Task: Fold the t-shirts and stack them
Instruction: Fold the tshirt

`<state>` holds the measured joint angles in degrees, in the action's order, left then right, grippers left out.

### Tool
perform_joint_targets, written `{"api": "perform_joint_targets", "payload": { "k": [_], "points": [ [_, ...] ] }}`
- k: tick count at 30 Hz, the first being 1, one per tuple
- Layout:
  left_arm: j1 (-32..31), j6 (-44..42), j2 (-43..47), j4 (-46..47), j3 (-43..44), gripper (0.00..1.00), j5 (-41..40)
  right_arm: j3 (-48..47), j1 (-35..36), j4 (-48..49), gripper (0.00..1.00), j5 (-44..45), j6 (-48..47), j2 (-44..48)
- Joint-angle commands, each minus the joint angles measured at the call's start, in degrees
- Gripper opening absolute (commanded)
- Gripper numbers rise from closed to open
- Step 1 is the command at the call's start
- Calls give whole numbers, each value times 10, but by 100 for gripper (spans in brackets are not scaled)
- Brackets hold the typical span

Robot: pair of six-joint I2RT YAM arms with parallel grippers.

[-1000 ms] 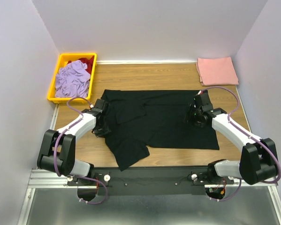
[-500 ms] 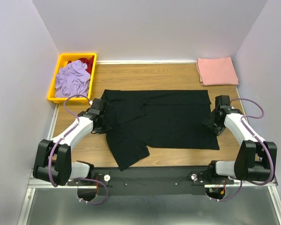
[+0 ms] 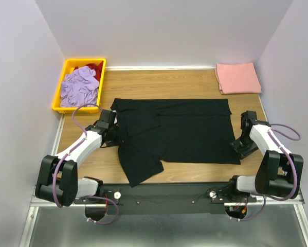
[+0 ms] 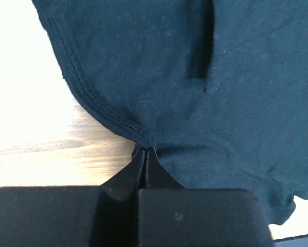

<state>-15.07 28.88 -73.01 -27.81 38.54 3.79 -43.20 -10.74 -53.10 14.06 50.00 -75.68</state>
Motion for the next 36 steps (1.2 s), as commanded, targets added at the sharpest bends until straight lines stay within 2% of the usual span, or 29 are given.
{"api": "perform_joint_targets", "payload": {
  "k": [1, 10, 17, 23, 30, 33, 36],
  "points": [
    [1, -17, 8, 20, -3, 0, 23, 23, -3, -33, 53, 1, 57, -14],
    [1, -18, 12, 23, -5, 0, 24, 20, -3, -44, 53, 8, 77, -24],
    [1, -17, 11, 21, -5, 0, 23, 79, -3, 29, 48, -25, 111, -23],
    [1, -14, 9, 16, -2, 0, 17, 101, -3, 59, 37, -30, 122, -8],
    [4, -10, 16, 6, 2, 0, 17, 87, -3, 51, 7, -21, 103, 2],
    [10, -9, 23, -1, 5, 0, 19, 66, -3, 27, 1, -4, 78, 1],
    [17, -10, 32, -10, 9, 0, 33, 37, -3, 8, 1, -2, 39, -5]
  ]
}}
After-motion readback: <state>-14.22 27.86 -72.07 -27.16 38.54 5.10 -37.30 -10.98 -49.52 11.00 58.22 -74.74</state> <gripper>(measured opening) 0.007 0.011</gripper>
